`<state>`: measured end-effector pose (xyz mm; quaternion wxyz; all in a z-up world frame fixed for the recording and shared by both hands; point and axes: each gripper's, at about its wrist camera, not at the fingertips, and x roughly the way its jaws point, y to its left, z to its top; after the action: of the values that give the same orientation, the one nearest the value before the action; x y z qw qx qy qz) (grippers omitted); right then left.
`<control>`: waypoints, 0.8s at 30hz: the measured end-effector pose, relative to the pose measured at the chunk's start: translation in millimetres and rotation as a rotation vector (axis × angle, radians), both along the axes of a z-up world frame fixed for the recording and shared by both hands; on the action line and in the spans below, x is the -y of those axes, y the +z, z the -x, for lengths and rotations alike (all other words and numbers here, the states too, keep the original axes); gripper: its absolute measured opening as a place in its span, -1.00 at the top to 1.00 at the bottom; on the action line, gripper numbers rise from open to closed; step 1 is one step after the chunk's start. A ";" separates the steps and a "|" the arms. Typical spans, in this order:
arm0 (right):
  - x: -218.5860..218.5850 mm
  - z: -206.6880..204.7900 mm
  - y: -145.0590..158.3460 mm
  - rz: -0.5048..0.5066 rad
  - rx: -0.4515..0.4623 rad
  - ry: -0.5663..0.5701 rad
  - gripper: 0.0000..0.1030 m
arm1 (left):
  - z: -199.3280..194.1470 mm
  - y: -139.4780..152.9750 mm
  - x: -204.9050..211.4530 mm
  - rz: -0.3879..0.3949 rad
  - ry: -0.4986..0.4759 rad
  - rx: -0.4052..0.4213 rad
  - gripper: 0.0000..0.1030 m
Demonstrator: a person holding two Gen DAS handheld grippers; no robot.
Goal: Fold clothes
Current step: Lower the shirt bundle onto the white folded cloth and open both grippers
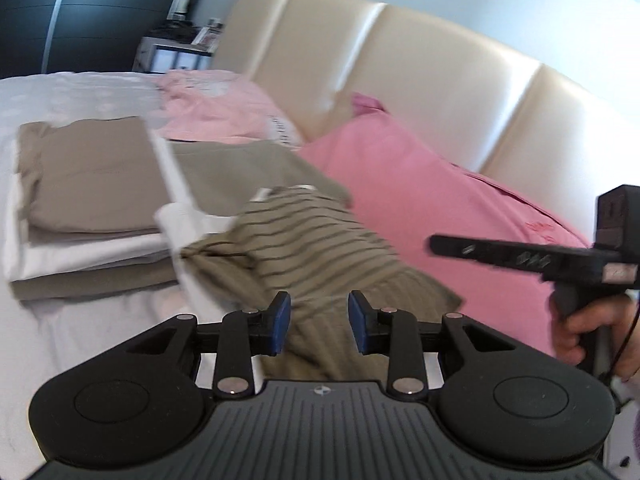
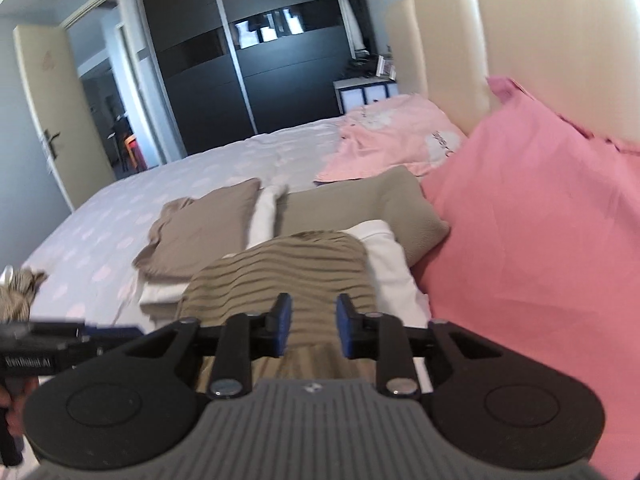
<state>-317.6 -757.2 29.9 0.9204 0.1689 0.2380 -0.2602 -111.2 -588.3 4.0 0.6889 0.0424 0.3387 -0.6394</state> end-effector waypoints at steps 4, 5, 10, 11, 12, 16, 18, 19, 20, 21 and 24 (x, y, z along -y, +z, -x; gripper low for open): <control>-9.3 -8.4 -22.5 0.029 -0.075 -0.005 0.66 | 20.4 -15.9 17.8 -0.075 -0.021 0.022 0.48; -10.5 -10.6 -29.2 0.030 -0.093 -0.005 0.66 | 22.3 -22.8 22.2 -0.105 -0.015 0.027 0.53; -11.0 -24.5 -64.4 0.028 -0.139 0.007 0.67 | 21.7 -50.4 34.7 -0.205 0.005 0.072 0.62; -10.7 -26.7 -70.3 0.022 -0.138 0.012 0.67 | 21.2 -53.9 36.4 -0.218 0.002 0.082 0.62; -11.0 -29.2 -75.1 0.031 -0.149 0.021 0.70 | 19.6 -57.0 38.0 -0.228 0.000 0.082 0.62; -10.1 -36.1 -86.1 0.042 -0.181 0.046 0.73 | 14.0 -65.8 42.2 -0.254 -0.004 0.076 0.62; -10.8 -37.6 -83.5 0.043 -0.196 0.053 0.73 | 14.6 -62.8 39.6 -0.254 -0.012 0.088 0.62; -11.3 -38.4 -82.0 0.044 -0.204 0.057 0.72 | 15.4 -61.1 37.9 -0.253 -0.016 0.095 0.62; -12.3 -38.8 -78.7 0.050 -0.215 0.060 0.72 | 15.9 -58.6 36.2 -0.247 -0.020 0.100 0.62; -13.4 -38.4 -74.8 0.051 -0.220 0.059 0.71 | 15.6 -55.0 34.3 -0.234 -0.022 0.098 0.62; -12.4 -30.6 -56.6 0.052 -0.173 0.043 0.69 | 13.1 -41.9 25.5 -0.181 -0.023 0.090 0.61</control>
<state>-287.1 -744.8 -26.7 0.9060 0.1166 0.3131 -0.2600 -124.2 -613.8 -37.9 0.6894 0.1370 0.3631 -0.6116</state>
